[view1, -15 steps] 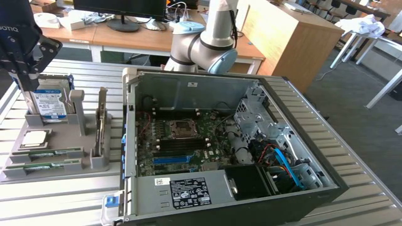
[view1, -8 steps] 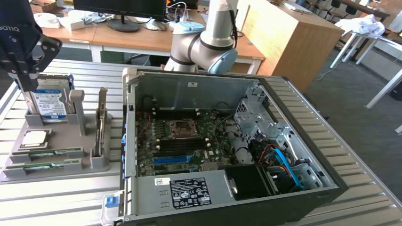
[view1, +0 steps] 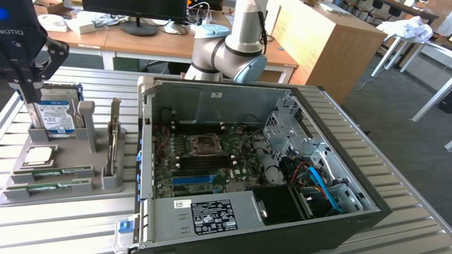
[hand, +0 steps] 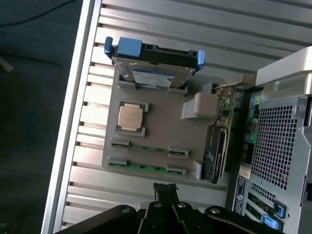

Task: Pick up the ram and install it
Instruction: 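Pick up the ram and move it above insertion slot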

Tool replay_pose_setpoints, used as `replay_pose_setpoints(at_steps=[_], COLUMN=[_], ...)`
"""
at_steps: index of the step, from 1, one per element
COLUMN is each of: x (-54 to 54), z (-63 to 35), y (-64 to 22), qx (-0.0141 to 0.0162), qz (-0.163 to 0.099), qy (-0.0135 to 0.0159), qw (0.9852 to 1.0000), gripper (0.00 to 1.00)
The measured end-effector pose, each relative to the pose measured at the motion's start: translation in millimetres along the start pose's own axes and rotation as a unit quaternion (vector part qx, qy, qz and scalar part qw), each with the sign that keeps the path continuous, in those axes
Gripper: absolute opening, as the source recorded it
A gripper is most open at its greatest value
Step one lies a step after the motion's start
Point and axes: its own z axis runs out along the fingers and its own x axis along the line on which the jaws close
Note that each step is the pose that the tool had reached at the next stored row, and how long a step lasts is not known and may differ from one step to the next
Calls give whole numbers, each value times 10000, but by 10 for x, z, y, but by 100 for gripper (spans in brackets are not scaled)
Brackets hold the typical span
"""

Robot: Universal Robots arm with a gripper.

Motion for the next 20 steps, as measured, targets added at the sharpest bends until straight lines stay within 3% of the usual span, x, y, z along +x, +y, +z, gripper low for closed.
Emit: replay_pose_setpoints(at_steps=[5,10,15,20], x=[0,0,0,1], z=[1,2,2,3], y=[0,0,0,0], qx=[2,2,7,15], qz=[-441,-887,-1312,-1717], qy=[18,36,55,73], qw=[9990,9960,9913,9851], gripper=[10,10,10,10])
